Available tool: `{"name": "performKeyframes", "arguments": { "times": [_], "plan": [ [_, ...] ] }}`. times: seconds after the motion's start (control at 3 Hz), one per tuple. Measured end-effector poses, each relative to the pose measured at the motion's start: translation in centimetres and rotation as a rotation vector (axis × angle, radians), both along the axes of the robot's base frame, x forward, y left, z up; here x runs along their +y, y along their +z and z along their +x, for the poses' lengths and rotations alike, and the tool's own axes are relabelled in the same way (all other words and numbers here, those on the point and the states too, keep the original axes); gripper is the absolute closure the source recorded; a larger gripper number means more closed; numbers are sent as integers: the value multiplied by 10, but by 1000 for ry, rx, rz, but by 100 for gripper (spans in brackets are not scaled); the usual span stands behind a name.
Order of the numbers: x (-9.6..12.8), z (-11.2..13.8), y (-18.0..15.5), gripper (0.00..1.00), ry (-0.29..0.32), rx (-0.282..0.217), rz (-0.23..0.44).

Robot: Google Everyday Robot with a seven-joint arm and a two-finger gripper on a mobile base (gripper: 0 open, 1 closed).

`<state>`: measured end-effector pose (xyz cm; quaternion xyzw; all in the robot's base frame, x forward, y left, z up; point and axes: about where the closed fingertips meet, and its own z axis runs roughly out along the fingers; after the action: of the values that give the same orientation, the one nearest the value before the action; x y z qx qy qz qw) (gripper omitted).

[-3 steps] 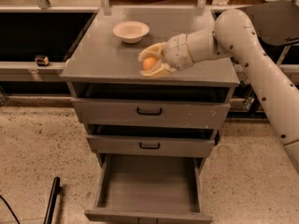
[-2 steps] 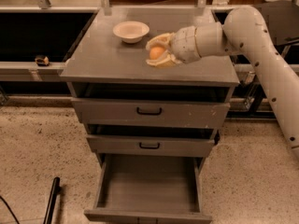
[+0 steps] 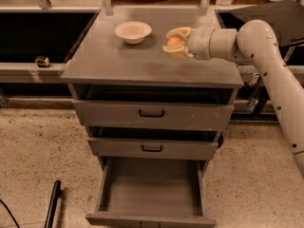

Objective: Pick orange from bottom drawer and place on counter

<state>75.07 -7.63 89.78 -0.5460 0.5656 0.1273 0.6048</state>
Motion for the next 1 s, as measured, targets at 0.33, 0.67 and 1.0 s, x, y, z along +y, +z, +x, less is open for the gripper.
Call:
{"name": "performKeyframes", "arguments": {
  "times": [0.33,0.67,1.0],
  "plan": [
    [-10,27,-17,100,-54,68,-9],
    [-11,30,-18,100,-61,77,-10],
    [3,40,-28,100,-59,125,-55]
  ]
}}
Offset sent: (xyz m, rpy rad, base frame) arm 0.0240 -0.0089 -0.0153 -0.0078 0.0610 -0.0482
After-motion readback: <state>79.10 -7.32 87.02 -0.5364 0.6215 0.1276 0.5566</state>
